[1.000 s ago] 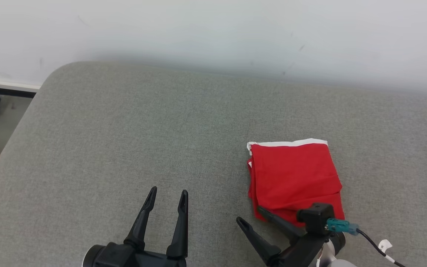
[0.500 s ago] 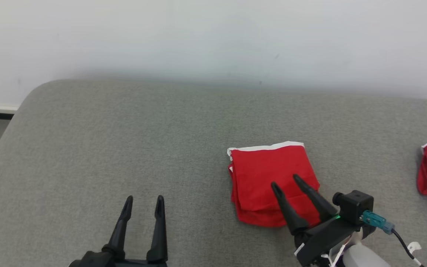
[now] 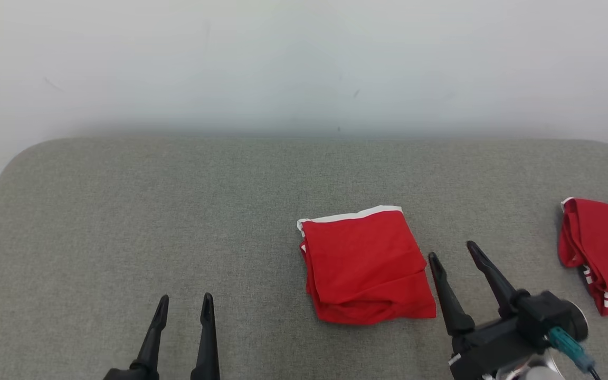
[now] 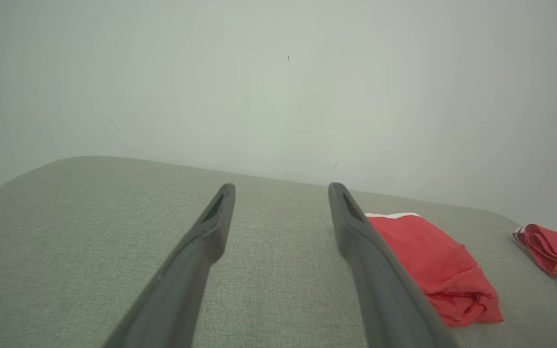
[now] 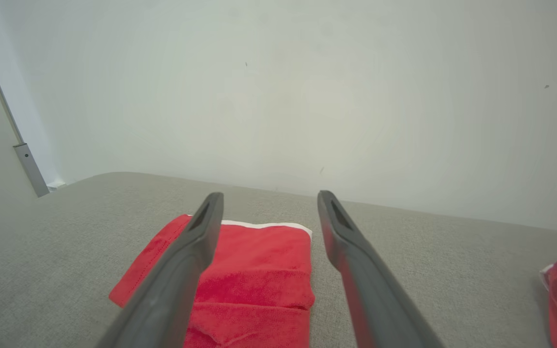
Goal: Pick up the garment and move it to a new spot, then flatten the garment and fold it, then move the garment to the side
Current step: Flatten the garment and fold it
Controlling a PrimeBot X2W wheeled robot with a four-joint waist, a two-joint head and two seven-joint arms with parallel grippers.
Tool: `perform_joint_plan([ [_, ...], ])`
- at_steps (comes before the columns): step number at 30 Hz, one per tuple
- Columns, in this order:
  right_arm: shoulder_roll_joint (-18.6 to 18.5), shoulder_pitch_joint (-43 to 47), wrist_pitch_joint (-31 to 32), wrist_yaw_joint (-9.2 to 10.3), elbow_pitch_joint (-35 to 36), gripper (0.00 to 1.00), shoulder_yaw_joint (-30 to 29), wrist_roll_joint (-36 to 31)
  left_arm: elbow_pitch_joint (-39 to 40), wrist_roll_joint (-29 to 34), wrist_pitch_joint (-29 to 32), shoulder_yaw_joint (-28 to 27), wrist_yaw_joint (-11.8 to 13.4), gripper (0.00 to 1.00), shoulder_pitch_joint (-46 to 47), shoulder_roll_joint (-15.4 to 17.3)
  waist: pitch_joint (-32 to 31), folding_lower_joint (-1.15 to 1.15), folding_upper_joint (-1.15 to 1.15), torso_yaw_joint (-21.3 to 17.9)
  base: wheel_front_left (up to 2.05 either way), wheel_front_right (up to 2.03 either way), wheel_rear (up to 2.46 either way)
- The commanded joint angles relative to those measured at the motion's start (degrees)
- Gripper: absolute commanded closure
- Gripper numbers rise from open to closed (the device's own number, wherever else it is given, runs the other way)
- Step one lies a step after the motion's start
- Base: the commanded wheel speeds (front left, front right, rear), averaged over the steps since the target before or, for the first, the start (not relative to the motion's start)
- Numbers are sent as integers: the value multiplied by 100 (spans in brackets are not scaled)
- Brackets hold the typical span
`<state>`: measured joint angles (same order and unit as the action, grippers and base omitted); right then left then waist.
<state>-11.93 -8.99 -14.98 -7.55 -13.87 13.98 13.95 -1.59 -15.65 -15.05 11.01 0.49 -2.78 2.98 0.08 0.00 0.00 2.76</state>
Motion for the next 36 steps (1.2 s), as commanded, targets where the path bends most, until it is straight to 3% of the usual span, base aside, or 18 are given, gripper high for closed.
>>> perform_joint_plan([
  [1, 89, 171, -21, 16, 100, 0, -105, -73, -29, 90, -15, 3, -30, 0, -102, 0, -19, 0, 0, -14, 0, 0, 0],
  [12, 424, 1031, -22, 16, 440, 0, -387, -345, -152, 535, -15, -114, 31, 0, -375, -7, -222, 0, 0, -74, 0, 0, 0],
  [36, 562, 1307, -22, 16, 400, 0, -441, -217, -268, 713, -15, -64, 20, 0, -497, -11, -440, 0, 0, -68, 0, 0, 0],
])
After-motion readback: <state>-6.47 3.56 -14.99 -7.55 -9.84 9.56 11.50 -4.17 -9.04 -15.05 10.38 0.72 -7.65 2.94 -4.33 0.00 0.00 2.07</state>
